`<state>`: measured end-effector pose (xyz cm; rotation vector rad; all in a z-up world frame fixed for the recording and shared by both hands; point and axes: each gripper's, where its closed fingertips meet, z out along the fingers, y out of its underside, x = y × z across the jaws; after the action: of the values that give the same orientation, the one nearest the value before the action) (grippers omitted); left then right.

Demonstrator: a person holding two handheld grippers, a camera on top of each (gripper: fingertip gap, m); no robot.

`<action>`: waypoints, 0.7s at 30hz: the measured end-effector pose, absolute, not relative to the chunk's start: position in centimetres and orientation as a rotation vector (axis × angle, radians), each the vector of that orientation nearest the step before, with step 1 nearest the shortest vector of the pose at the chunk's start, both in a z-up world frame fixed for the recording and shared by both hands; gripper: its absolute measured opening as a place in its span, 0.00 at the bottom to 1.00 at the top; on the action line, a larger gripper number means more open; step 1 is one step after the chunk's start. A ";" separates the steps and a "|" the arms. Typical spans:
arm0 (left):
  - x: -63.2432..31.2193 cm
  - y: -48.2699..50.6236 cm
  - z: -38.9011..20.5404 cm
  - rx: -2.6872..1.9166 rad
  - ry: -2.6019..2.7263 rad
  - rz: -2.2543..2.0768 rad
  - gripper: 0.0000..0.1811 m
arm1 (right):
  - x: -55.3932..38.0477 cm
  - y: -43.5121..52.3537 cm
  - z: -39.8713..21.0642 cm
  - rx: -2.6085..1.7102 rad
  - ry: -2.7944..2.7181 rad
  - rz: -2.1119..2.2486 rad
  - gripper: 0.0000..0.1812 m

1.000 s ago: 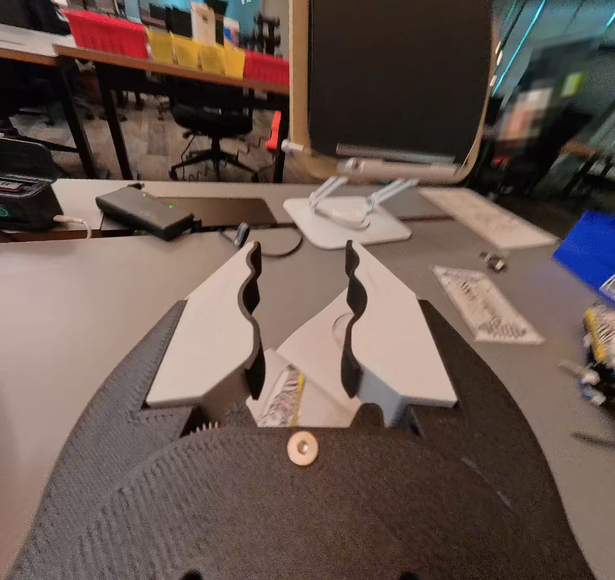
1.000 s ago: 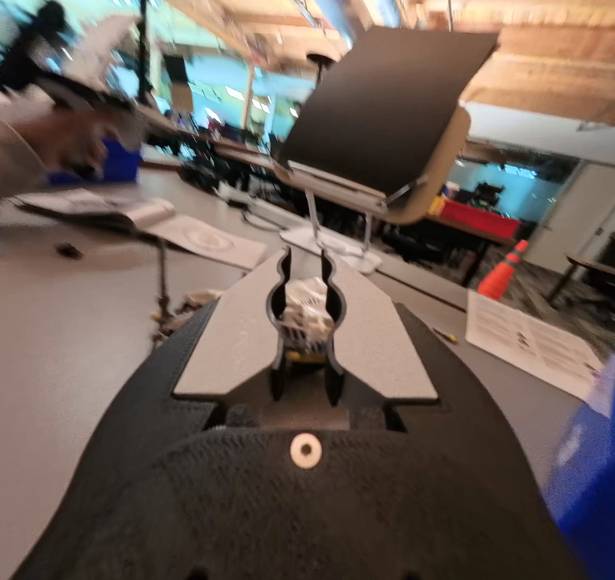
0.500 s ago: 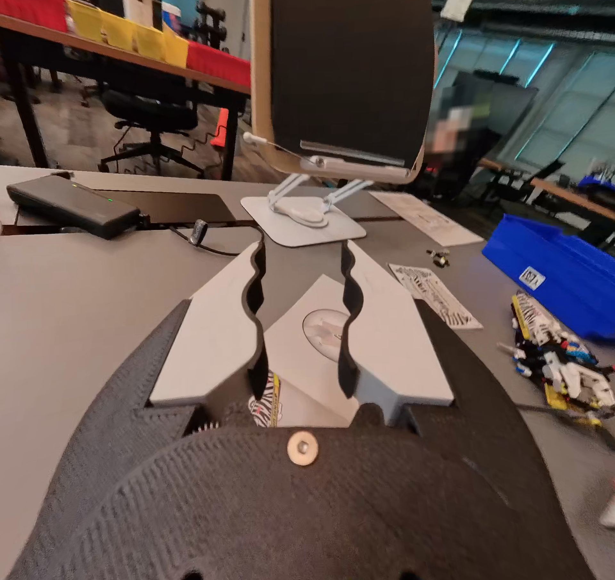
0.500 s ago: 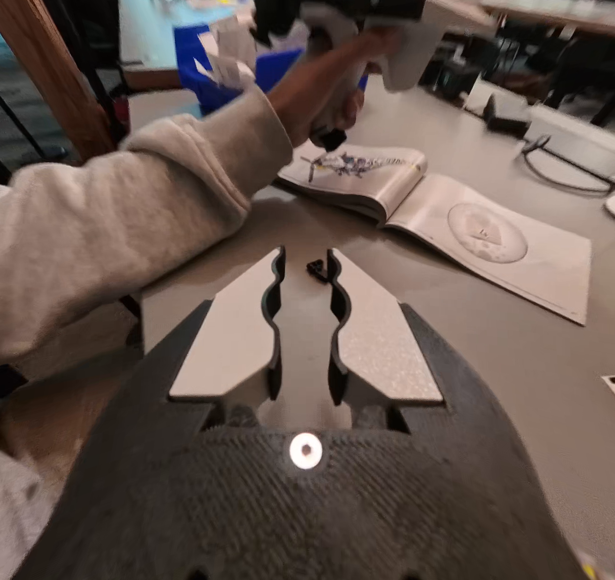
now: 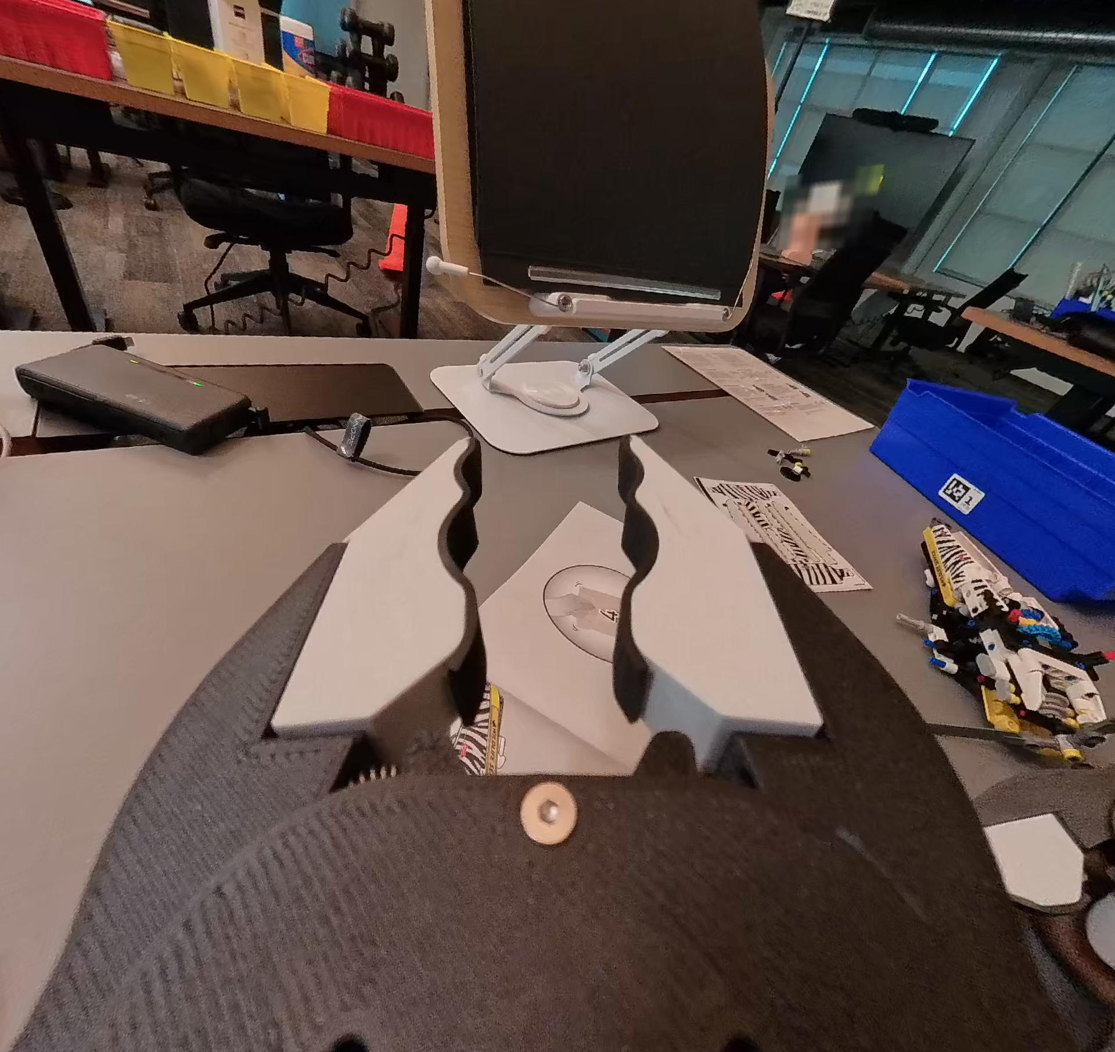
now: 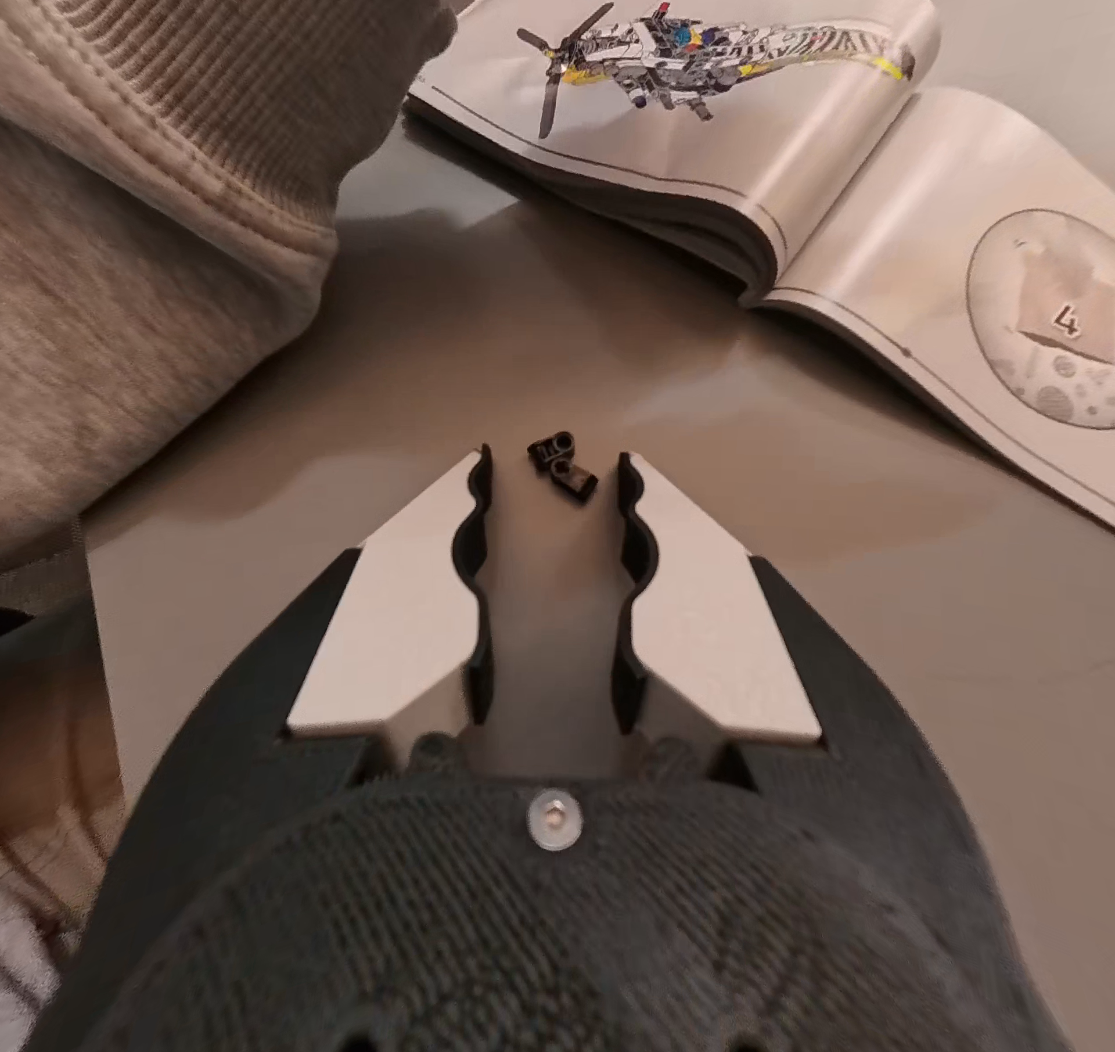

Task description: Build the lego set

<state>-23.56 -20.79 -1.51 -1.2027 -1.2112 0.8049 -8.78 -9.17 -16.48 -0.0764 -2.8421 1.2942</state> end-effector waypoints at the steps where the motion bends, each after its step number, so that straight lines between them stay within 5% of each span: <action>1: -23.5 -20.9 -1.5 -1.200 -1.211 0.806 0.25 | -8.8 -9.3 -16.5 -0.062 -2.840 1.286 0.21; 6: -23.5 -20.9 -1.6 -1.194 -1.216 0.793 0.25 | -7.8 -9.6 -16.4 0.020 -2.862 1.308 0.07; 12: -23.6 -20.7 -1.8 -1.211 -1.216 0.790 0.25 | -7.8 -8.8 -13.3 0.014 -2.781 1.432 0.07; 21: -23.8 -20.2 -2.2 -1.241 -1.216 0.785 0.25 | -20.4 4.7 2.7 -0.203 -2.205 1.382 0.07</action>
<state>-23.77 -20.23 -2.17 -1.2412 -1.2157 0.7846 -20.38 4.72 2.67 -0.2026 -2.2049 1.3825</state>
